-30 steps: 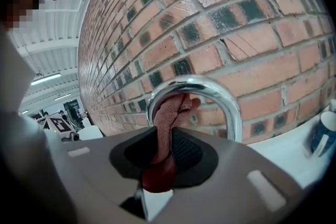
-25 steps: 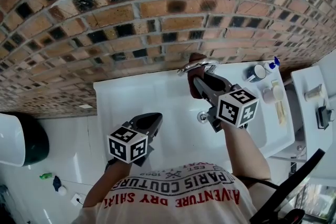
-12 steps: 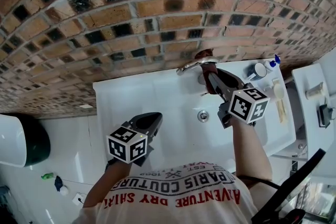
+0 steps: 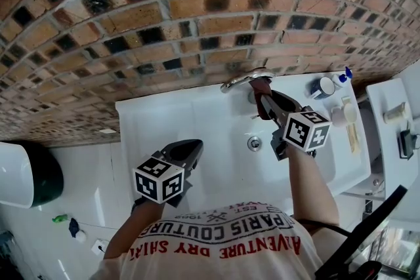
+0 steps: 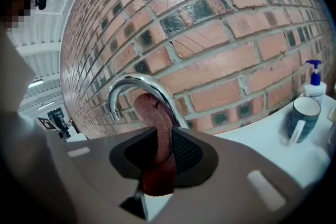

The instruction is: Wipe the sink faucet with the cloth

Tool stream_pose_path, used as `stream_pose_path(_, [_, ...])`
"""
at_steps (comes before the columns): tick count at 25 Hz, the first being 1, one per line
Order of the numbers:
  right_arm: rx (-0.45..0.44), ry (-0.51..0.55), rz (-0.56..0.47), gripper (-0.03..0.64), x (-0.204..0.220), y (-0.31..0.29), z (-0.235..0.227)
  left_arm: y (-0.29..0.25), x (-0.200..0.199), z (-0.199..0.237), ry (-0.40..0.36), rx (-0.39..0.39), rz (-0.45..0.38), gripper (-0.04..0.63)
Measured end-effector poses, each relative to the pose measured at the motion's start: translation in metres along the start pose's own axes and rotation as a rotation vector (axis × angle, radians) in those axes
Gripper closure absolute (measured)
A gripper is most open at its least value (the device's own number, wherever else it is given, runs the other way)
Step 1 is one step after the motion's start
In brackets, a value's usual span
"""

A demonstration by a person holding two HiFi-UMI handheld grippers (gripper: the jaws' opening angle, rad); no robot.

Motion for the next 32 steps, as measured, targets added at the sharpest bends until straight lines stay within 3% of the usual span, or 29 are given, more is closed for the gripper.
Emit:
stream_pose_path(10, [0.036, -0.002, 0.067, 0.538, 0.020, -0.011, -0.012, -0.001, 0.001, 0.002, 0.004, -0.001, -0.002, 0.589])
stream_pose_path(23, [0.033, -0.007, 0.079, 0.538, 0.024, -0.015, -0.015, 0.001, -0.001, 0.003, -0.001, 0.003, -0.005, 0.589])
stream_pose_path(26, [-0.007, -0.012, 0.041, 0.538, 0.019, -0.009, -0.003, 0.002, -0.002, 0.004, -0.004, 0.001, -0.007, 0.589])
stream_pose_path(32, [-0.187, -0.072, 0.007, 0.538, 0.024, 0.015, 0.041, 0.005, -0.005, 0.003, -0.009, -0.001, -0.017, 0.591])
Point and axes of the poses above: the fingertips, and each gripper's own axes: y backward along the fingers, z to its left, x out of its underside, the point moved 9 cm from there along y, backward along the fingers, and after that the axes turned 1 degree about -y, right-handed, at the moved point
